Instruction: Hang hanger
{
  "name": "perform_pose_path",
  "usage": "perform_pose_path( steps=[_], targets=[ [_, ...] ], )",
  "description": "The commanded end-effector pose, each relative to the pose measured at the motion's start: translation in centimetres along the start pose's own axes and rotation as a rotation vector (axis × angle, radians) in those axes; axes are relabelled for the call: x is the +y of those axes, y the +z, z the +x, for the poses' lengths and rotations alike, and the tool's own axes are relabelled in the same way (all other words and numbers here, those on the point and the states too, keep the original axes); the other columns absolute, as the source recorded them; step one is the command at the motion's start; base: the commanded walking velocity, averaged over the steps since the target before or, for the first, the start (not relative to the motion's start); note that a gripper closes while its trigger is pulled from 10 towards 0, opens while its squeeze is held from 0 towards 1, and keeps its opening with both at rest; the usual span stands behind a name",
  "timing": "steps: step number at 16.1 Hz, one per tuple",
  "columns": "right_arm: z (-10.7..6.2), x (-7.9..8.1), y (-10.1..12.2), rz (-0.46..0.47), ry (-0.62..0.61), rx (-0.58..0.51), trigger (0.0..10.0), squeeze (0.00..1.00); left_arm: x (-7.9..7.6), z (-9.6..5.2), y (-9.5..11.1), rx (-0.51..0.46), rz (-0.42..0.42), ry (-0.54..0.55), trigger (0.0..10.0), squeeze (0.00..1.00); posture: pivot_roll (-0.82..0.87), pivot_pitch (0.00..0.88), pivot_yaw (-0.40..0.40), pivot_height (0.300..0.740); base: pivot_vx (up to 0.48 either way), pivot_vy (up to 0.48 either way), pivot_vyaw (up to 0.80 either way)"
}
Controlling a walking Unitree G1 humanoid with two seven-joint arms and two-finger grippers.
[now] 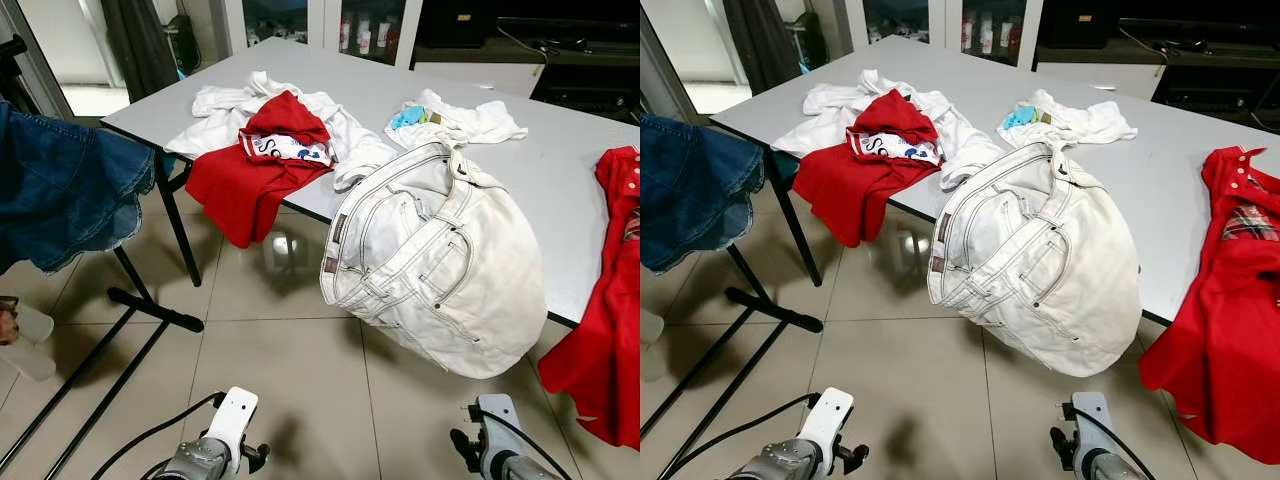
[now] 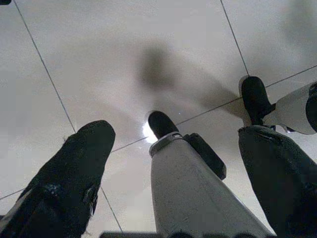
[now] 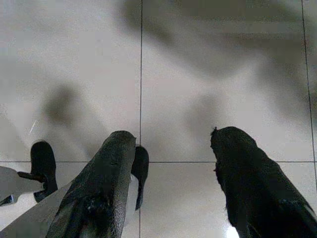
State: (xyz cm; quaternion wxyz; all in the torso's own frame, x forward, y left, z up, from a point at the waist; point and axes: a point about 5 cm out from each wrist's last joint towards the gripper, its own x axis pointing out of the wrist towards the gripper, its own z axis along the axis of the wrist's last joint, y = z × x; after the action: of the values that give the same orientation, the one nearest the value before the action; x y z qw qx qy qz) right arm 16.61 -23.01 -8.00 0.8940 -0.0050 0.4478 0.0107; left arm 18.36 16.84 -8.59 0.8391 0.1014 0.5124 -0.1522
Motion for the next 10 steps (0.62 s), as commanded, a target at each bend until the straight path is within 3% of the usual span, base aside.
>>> perform_pose_path(
  steps=[1, 10],
  targets=[
    [-0.06, 0.16, -0.33, -0.009, 0.007, 0.004, 10.0, 0.00, -0.01, -0.02, -0.37, 0.008, 0.000, 0.006, 10.0, 0.00, -0.15, 0.000, 0.008, 0.740, 0.000, 0.000, 0.00],
    [-0.02, 0.27, -0.25, -0.029, 0.015, 0.004, 10.0, 0.00, -0.16, 0.03, -0.19, 0.003, -0.001, 0.007, 10.0, 0.00, -0.15, 0.000, 0.006, 0.740, 0.000, 0.000, 0.00]
  ],
)
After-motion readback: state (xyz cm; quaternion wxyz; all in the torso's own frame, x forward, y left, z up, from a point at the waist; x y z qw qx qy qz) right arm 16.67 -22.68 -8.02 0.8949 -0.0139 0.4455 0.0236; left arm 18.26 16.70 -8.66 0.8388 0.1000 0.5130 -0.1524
